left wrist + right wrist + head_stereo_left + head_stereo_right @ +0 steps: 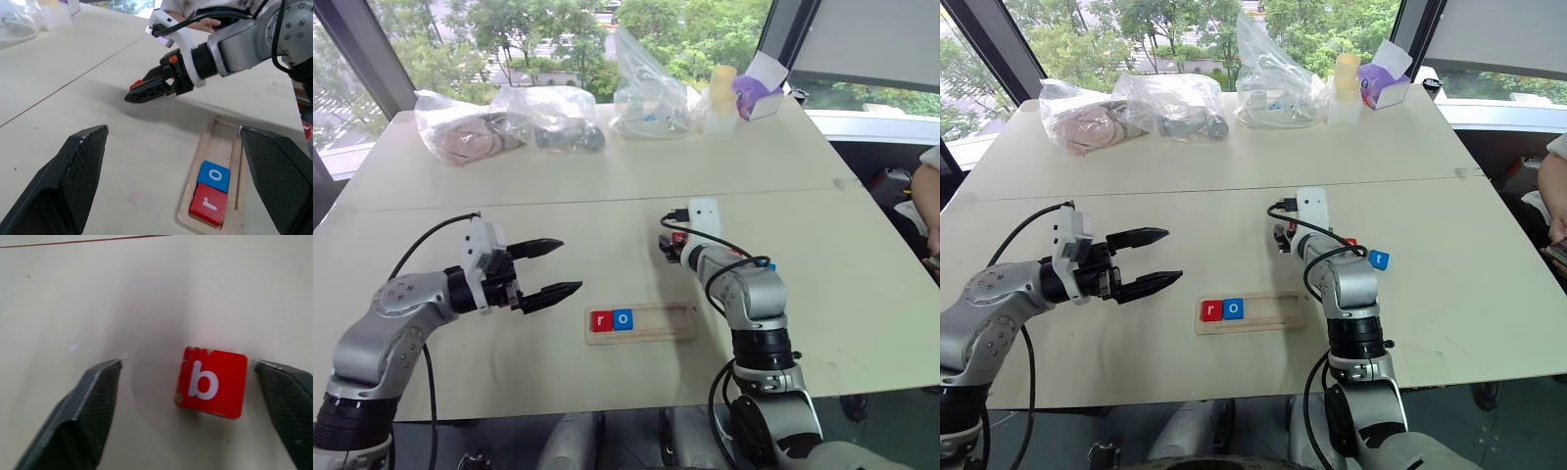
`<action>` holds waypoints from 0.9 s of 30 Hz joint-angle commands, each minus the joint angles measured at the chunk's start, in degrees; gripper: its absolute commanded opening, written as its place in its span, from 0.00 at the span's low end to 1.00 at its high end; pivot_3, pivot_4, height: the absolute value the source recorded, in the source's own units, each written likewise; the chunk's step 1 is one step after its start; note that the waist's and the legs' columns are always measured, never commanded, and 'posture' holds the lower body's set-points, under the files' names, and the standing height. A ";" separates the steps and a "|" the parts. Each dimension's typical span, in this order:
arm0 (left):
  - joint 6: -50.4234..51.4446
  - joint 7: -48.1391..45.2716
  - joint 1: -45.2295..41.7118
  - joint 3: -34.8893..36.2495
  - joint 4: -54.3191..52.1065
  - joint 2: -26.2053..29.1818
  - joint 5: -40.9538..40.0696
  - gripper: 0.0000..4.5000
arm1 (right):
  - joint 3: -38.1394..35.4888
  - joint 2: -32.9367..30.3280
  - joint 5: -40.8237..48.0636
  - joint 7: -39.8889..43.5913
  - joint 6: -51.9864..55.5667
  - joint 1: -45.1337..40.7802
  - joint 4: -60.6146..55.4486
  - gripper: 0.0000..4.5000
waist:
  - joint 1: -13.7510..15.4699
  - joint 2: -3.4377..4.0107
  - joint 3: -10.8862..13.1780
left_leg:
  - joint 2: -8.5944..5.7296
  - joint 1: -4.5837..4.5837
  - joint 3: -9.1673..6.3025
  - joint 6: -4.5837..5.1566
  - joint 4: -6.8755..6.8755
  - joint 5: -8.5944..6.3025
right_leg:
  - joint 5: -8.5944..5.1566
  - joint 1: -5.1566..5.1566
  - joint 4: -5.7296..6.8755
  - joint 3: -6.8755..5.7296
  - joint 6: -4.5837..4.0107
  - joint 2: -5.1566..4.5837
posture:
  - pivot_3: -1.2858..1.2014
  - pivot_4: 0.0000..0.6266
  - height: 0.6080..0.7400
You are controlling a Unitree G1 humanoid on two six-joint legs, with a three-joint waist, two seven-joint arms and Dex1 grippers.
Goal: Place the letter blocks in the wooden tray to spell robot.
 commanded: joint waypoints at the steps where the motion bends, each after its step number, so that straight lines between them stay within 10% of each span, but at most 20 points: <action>1: -1.05 0.02 -0.78 -0.25 -1.02 -0.72 0.47 1.00 | 0.88 -1.36 -1.43 -0.01 -0.10 1.04 1.82 0.49 | -0.14 0.00 0.00 | 0.00 0.00 0.01 0.00 -0.01 0.00 | 0.00 0.00 0.00 0.00 0.00 0.00 | 0.52 0.24 1.00; 3: -1.35 -0.96 -0.06 -0.19 -1.12 -0.69 0.52 1.00 | 2.57 -2.79 -2.84 0.10 -0.83 1.88 1.87 0.26 | -0.24 0.01 -0.01 | 0.01 0.01 0.00 0.00 -0.02 0.00 | 0.00 -0.01 0.00 0.00 0.00 0.02 | 0.52 0.24 1.00; 12: -2.32 -2.12 1.59 -5.63 -3.06 -2.90 2.67 1.00 | -0.48 -15.32 -0.16 6.34 14.67 6.25 -22.12 0.26 | 1.09 0.05 0.03 | -0.09 -0.04 -0.07 0.08 0.02 -0.04 | -0.03 0.18 -0.22 -0.08 0.01 -0.11 | 0.52 0.24 1.00; 16: -4.94 -5.62 0.27 -8.16 0.61 -3.41 4.80 1.00 | -8.56 -14.56 3.60 9.65 31.68 12.88 -40.90 0.26 | 0.97 0.11 0.03 | 0.06 -0.05 -0.12 0.08 -0.09 -0.04 | -0.03 0.07 -0.17 -0.09 0.02 -0.05 | 0.52 0.24 1.00; 27: -6.94 -8.30 -4.39 -10.57 6.17 -5.64 6.84 1.00 | -10.17 -8.10 4.67 7.22 31.73 26.89 -49.70 0.26 | 0.06 0.13 0.06 | 0.08 -0.03 -0.02 0.08 -0.01 -0.04 | -0.04 0.10 -0.17 -0.07 0.02 0.02 | 0.52 0.24 1.00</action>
